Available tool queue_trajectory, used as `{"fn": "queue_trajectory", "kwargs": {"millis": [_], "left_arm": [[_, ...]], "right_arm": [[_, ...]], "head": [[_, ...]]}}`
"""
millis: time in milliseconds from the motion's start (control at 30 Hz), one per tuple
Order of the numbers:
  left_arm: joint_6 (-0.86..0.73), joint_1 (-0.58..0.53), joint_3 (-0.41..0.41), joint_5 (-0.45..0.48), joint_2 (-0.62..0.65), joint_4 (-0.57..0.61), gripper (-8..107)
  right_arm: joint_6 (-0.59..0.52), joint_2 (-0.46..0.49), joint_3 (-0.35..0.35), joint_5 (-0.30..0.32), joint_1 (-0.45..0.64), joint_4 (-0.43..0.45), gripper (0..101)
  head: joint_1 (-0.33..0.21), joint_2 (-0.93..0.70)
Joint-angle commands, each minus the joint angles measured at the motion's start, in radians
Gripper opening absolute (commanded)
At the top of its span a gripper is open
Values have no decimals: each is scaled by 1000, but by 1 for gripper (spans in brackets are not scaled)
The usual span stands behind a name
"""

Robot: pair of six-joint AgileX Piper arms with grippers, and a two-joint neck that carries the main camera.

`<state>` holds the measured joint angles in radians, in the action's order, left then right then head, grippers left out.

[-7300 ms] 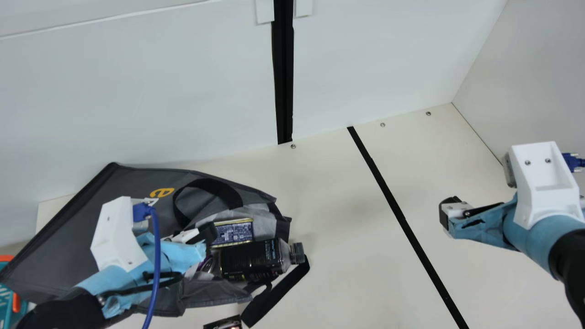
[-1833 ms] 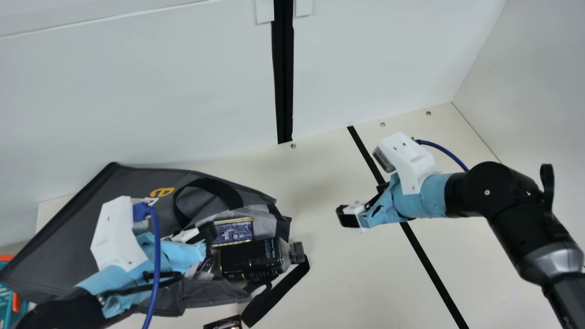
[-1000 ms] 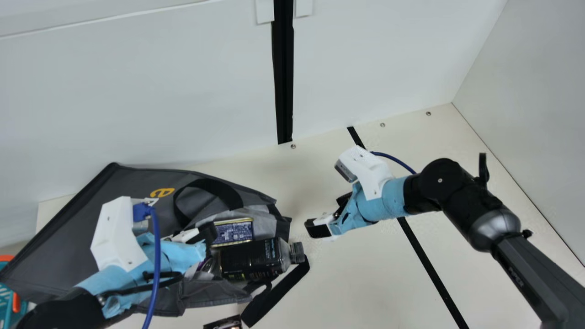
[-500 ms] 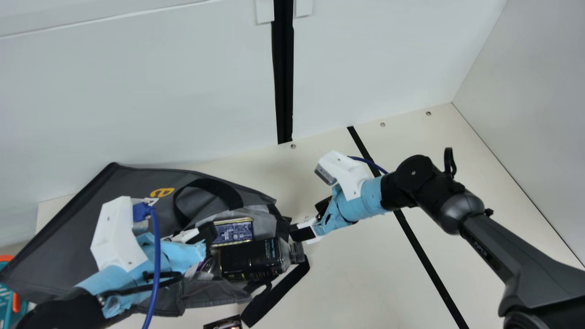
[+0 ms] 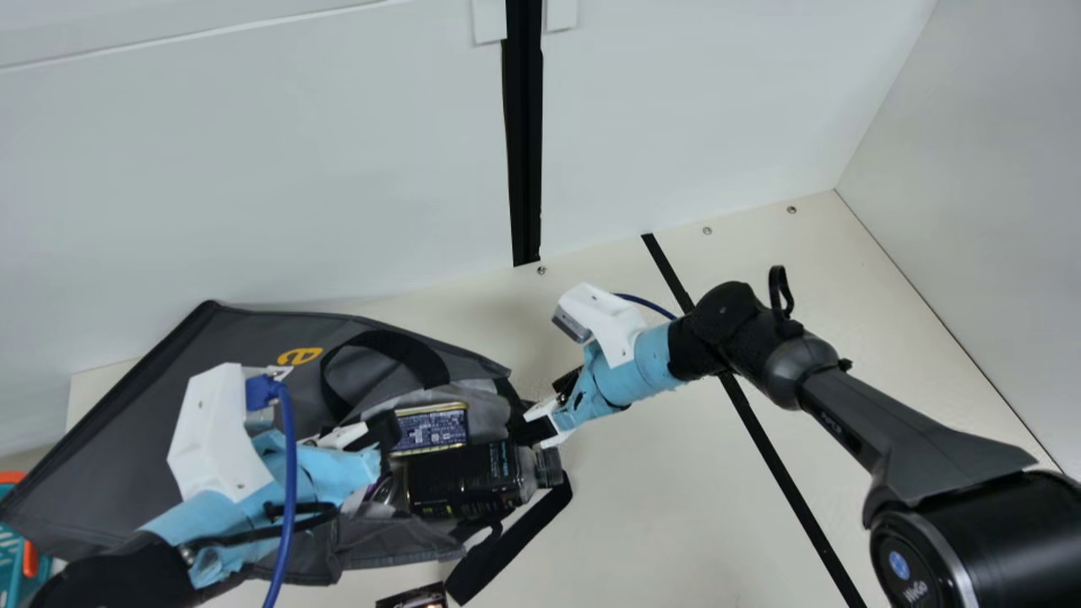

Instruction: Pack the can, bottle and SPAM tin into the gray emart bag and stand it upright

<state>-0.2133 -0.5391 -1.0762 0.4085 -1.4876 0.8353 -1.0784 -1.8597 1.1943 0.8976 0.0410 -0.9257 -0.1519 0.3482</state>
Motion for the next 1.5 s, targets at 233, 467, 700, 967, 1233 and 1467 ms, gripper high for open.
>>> {"fn": "queue_trajectory", "kwargs": {"millis": [233,467,700,967,1233,1467], "left_arm": [[0,0,0,0,0,1,-8],[0,0,0,0,0,1,-8],[0,0,0,0,0,1,-8],[0,0,0,0,0,1,-8],[0,0,0,0,0,1,-8],[0,0,0,0,0,1,-8]], "right_arm": [[-5,-65,32,8,-33,-38,95],[-8,-116,48,7,-54,-66,95],[-8,-142,54,16,-67,-89,88],[-15,-150,51,40,-64,-106,35],[-11,-143,42,78,-39,-140,0],[10,-133,28,136,-8,-210,0]], "head": [[-23,1],[-23,1],[-23,1],[-23,1],[-23,1],[-23,1]]}}
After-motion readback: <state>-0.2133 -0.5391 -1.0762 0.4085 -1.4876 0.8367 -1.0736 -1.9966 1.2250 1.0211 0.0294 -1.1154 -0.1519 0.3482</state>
